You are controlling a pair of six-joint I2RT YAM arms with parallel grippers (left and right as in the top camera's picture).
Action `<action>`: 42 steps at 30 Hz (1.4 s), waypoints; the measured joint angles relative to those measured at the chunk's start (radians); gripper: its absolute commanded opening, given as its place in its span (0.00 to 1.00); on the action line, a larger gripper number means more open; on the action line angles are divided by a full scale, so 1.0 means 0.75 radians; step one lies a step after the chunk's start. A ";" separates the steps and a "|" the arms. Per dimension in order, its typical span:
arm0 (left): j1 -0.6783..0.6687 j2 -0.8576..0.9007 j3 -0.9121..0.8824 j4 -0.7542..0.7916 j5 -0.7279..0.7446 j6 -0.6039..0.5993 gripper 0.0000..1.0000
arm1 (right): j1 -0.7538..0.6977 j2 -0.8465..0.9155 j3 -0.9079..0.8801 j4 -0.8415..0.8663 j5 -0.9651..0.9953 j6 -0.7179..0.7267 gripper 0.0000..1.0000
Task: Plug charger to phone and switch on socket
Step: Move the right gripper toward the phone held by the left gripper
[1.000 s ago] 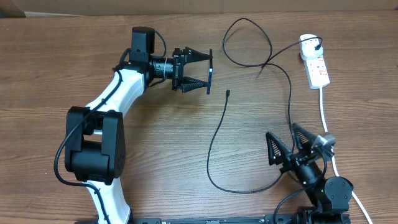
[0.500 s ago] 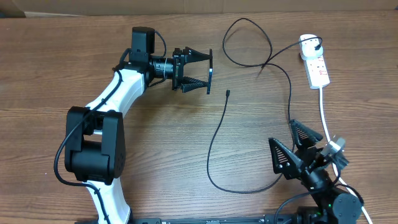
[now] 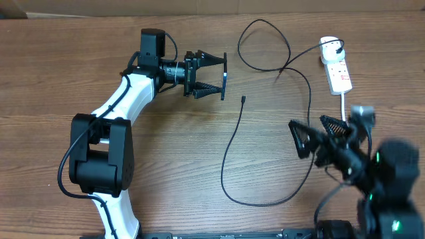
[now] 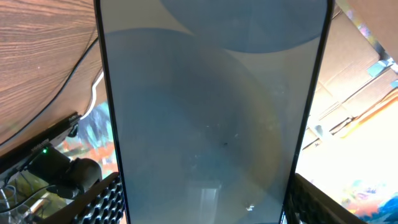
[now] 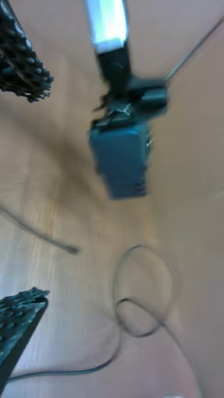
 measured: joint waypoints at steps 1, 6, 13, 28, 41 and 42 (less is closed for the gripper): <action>0.000 0.000 0.000 -0.001 0.000 -0.004 0.41 | 0.007 0.062 0.055 -0.057 0.004 -0.015 1.00; 0.000 0.000 0.000 -0.001 -0.001 -0.024 0.41 | 0.097 0.390 0.336 -0.287 0.121 -0.059 1.00; 0.000 0.000 0.000 0.000 -0.001 -0.055 0.41 | 0.197 0.633 0.434 -0.230 0.179 -0.037 1.00; 0.000 0.000 0.000 -0.001 -0.006 -0.074 0.41 | 0.427 0.858 0.498 -0.100 0.164 0.042 1.00; 0.000 0.001 0.000 -0.001 -0.041 -0.077 0.40 | 0.732 1.171 0.654 -0.060 0.513 0.170 1.00; 0.000 0.001 0.000 -0.001 -0.041 -0.077 0.40 | 0.739 1.171 0.666 -0.072 0.528 0.171 1.00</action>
